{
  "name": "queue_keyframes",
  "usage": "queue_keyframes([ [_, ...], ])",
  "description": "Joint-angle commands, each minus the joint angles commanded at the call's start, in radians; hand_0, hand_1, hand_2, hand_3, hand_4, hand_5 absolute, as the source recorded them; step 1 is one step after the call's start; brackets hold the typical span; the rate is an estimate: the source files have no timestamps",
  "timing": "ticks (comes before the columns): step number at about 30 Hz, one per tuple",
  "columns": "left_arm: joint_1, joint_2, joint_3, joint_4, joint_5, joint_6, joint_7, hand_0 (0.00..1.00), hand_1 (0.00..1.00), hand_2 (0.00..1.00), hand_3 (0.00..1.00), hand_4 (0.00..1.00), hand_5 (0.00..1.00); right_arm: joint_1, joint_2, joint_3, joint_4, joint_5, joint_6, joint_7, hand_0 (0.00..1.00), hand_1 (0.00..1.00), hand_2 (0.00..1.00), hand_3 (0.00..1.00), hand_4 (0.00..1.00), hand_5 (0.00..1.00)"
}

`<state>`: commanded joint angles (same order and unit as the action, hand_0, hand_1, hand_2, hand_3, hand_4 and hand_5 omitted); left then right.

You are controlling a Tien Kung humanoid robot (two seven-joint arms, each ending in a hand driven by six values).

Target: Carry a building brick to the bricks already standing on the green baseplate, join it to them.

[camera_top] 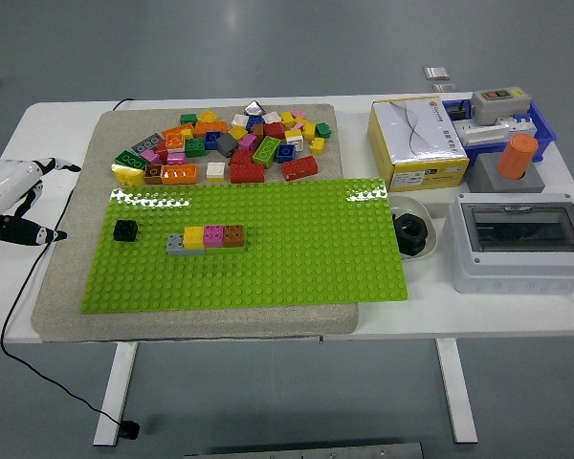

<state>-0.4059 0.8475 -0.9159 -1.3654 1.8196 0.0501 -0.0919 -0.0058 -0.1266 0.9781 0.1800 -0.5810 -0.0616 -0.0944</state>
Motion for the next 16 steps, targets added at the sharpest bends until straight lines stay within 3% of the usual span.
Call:
queue_keyframes([
  [4, -0.01, 0.003, 0.044, 0.041, -0.039, -0.011, -0.004, 0.152, 0.002, 0.031, 0.83, 0.998, 0.172, -0.003, -0.002, 0.001, 0.0, 0.001, 0.002, 0.002, 0.639, 0.569, 0.686, 0.764, 0.771, 0.941],
  [5, -0.012, 0.002, 0.05, 0.05, -0.043, -0.01, -0.006, 0.154, 0.002, 0.029, 0.771, 0.998, 0.159, -0.003, -0.003, 0.001, 0.0, 0.001, 0.002, 0.002, 0.64, 0.566, 0.684, 0.763, 0.772, 0.931],
  [7, -0.018, -0.003, 0.058, 0.064, -0.045, -0.006, -0.011, 0.154, 0.002, 0.029, 0.771, 0.998, 0.159, -0.004, -0.003, 0.001, 0.0, 0.0, 0.003, 0.002, 0.64, 0.566, 0.684, 0.763, 0.772, 0.931],
  [16, -0.068, -0.064, 0.101, 0.093, -0.029, 0.012, -0.024, 0.159, 0.002, 0.028, 0.756, 0.998, 0.15, 0.001, -0.004, 0.0, 0.0, -0.004, 0.004, 0.0, 0.639, 0.565, 0.683, 0.763, 0.77, 0.931],
])
